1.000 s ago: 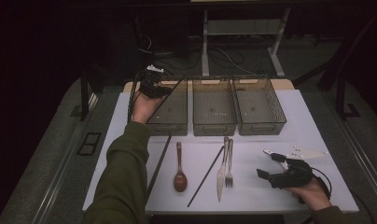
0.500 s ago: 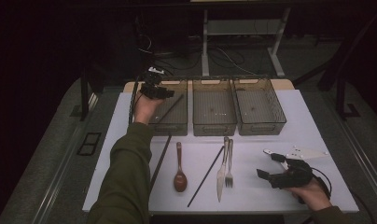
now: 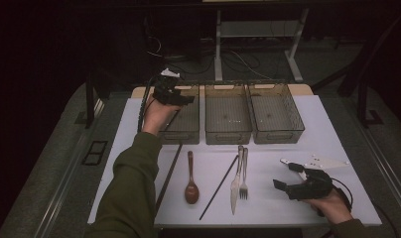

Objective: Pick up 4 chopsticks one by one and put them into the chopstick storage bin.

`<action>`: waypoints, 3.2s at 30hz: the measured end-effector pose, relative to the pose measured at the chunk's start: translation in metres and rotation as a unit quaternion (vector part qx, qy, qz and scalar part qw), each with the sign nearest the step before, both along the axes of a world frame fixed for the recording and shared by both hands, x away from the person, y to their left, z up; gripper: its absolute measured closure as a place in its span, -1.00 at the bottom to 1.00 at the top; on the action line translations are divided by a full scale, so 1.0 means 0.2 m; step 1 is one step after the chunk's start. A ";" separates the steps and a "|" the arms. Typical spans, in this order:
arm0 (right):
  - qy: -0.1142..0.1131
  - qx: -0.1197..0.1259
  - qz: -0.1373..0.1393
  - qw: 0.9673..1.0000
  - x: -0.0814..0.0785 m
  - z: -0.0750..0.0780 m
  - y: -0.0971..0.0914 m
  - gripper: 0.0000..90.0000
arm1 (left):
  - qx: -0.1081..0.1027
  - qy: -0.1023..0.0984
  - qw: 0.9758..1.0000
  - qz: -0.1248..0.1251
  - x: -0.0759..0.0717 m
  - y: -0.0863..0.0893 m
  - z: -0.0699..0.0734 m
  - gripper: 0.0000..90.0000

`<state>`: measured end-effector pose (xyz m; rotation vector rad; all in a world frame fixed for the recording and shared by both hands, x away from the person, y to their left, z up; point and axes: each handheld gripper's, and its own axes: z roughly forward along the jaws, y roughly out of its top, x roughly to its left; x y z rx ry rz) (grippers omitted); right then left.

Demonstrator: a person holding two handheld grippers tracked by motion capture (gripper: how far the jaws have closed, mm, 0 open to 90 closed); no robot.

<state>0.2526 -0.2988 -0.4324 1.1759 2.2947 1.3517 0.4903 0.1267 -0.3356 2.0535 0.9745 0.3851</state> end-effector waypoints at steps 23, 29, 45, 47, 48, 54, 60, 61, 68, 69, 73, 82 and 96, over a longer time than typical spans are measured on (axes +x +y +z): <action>-0.012 0.005 0.005 1.000 0.00 -0.02 -0.01 -0.79 | -0.012 0.007 0.999 -0.052 -0.33 -0.07 -0.07 -0.46; -0.020 0.005 0.012 1.000 0.01 -0.02 -0.01 -0.79 | -0.018 0.008 0.998 -0.063 -0.42 -0.09 -0.09 -0.46; -0.023 -0.007 0.012 1.000 0.01 -0.03 0.01 -0.79 | -0.022 0.035 0.995 -0.094 -0.67 -0.18 -0.23 -0.37; -0.023 -0.009 0.013 1.000 0.01 -0.03 0.01 -0.79 | -0.023 0.038 0.995 -0.095 -0.69 -0.19 -0.25 -0.34; -0.023 -0.010 0.013 1.000 0.01 -0.03 0.01 -0.79 | -0.024 0.041 0.994 -0.098 -0.70 -0.19 -0.25 -0.31; -0.021 -0.013 0.012 1.000 0.01 -0.03 0.01 -0.79 | -0.037 0.040 0.993 -0.107 -0.77 -0.20 -0.31 -0.23; -0.022 -0.014 0.013 1.000 0.01 -0.04 0.02 -0.79 | -0.038 0.038 0.992 -0.118 -0.84 -0.22 -0.35 -0.19; -0.024 -0.015 0.013 1.000 0.01 -0.04 0.02 -0.79 | -0.036 0.038 0.991 -0.119 -0.85 -0.23 -0.36 -0.19; -0.026 -0.021 0.001 0.999 0.00 -0.04 0.02 -0.68 | -0.040 0.044 0.991 -0.123 -0.91 -0.24 -0.38 -0.18; -0.028 -0.023 0.003 0.999 0.00 -0.04 0.02 -0.68 | -0.041 0.041 0.991 -0.123 -0.92 -0.24 -0.38 -0.18; -0.024 -0.028 0.006 0.999 0.00 -0.04 0.03 -0.68 | -0.041 0.038 0.991 -0.121 -0.96 -0.25 -0.40 -0.15; -0.022 -0.029 -0.001 0.999 0.01 -0.04 0.02 -0.68 | -0.043 0.051 0.990 -0.126 -1.03 -0.28 -0.44 0.12; -0.023 -0.036 0.000 0.999 0.00 -0.04 0.03 -0.68 | -0.001 0.091 0.987 -0.131 -1.05 -0.38 -0.53 0.67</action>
